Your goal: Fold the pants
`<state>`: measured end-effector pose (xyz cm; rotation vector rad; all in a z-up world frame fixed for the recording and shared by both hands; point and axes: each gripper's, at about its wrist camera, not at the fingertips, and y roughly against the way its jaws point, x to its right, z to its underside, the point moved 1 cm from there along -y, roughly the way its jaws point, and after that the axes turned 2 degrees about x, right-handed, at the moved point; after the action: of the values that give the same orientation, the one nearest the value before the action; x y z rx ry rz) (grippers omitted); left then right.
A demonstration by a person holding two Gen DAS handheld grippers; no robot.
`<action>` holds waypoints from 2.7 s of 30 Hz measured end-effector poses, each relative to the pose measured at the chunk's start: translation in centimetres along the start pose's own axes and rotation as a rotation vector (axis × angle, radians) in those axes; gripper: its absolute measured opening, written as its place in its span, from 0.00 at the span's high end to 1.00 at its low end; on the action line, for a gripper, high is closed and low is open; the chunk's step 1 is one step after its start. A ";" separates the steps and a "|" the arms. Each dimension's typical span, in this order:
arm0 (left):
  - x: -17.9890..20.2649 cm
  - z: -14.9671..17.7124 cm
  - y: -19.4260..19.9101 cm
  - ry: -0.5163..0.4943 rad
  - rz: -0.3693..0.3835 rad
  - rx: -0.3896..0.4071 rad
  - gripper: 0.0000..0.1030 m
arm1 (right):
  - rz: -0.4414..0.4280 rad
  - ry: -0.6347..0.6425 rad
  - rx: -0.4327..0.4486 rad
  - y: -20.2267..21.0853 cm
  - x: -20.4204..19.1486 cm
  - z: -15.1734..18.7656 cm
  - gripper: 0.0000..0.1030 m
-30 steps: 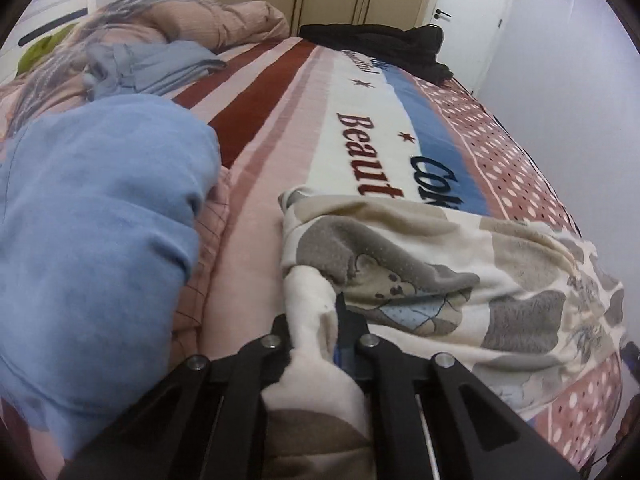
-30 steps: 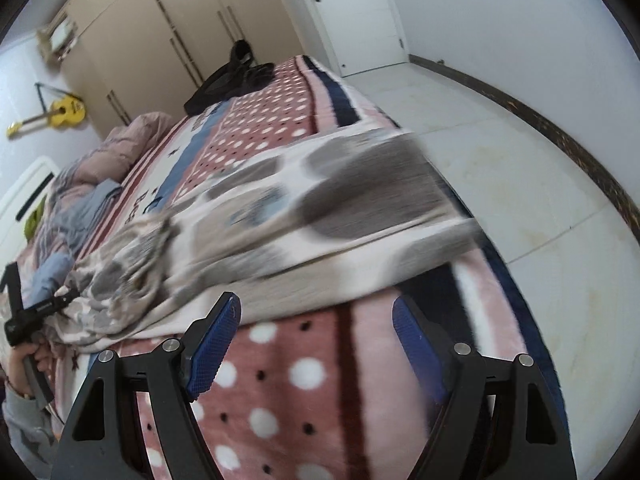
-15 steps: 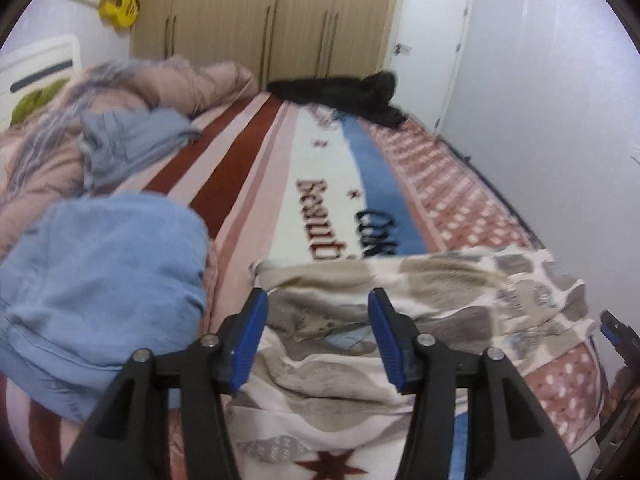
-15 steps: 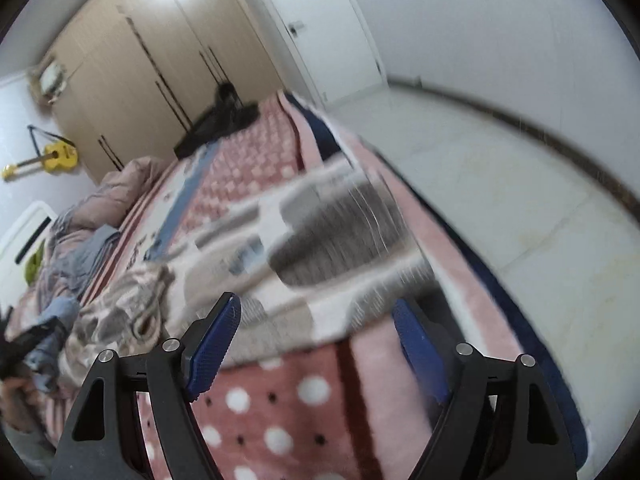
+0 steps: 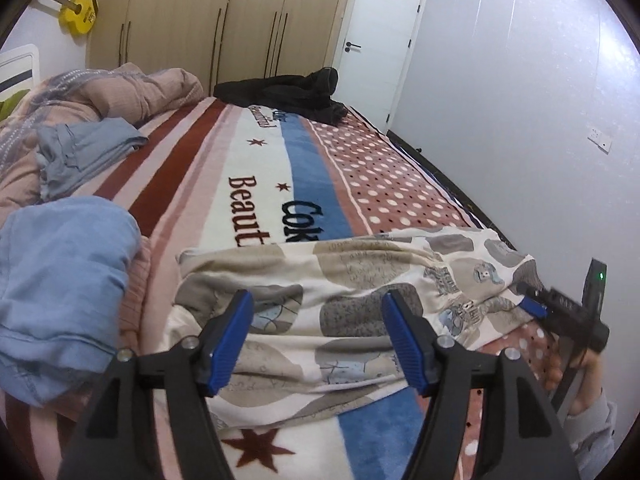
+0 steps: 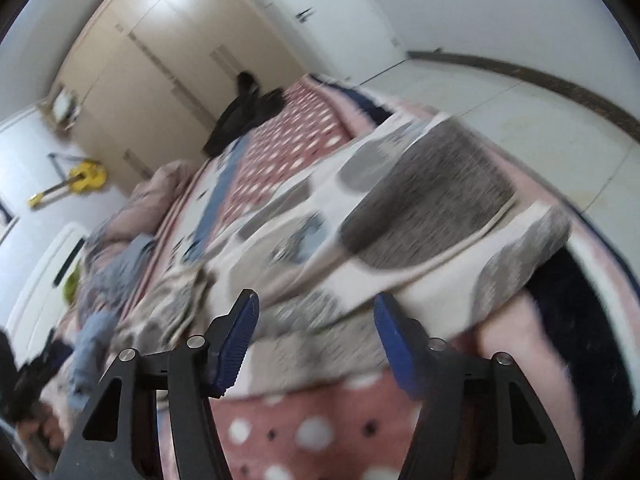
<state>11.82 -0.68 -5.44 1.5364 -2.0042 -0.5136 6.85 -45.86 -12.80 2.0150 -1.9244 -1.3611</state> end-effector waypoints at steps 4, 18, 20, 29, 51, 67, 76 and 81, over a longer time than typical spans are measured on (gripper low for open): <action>-0.2 0.3 -0.4 0.018 0.010 -0.007 0.39 | 0.016 -0.046 0.035 -1.1 0.6 -1.4 0.47; -0.8 0.8 -0.8 0.030 0.008 -0.016 0.39 | 0.256 -0.014 0.163 0.9 2.8 -2.9 0.99; -0.8 0.8 -0.8 0.033 0.011 -0.015 0.39 | 0.266 -0.003 0.174 2.1 3.1 -3.2 0.99; -0.5 0.9 -0.8 0.031 0.028 -0.015 0.39 | 0.128 -0.095 0.031 1.1 3.8 -2.4 0.62; -1.9 1.5 -1.1 0.030 -0.023 -0.049 0.32 | 0.257 -0.063 0.161 7.6 3.4 -0.8 0.56; -4.1 2.7 -1.2 0.061 -0.151 -0.053 0.17 | 0.118 -0.136 0.036 -1.0 1.9 -2.3 0.73; -4.9 1.9 0.3 0.074 -0.154 -0.010 0.17 | 0.105 0.054 0.175 3.3 -3.7 -5.0 0.99; -6.5 0.9 3.2 0.105 -0.158 0.058 0.17 | -0.051 0.278 0.202 4.7 -13.4 -6.4 0.99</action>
<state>10.09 6.44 -5.43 1.7301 -1.8434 -0.4309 9.02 -39.21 1.06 2.2153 -1.9609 -0.8661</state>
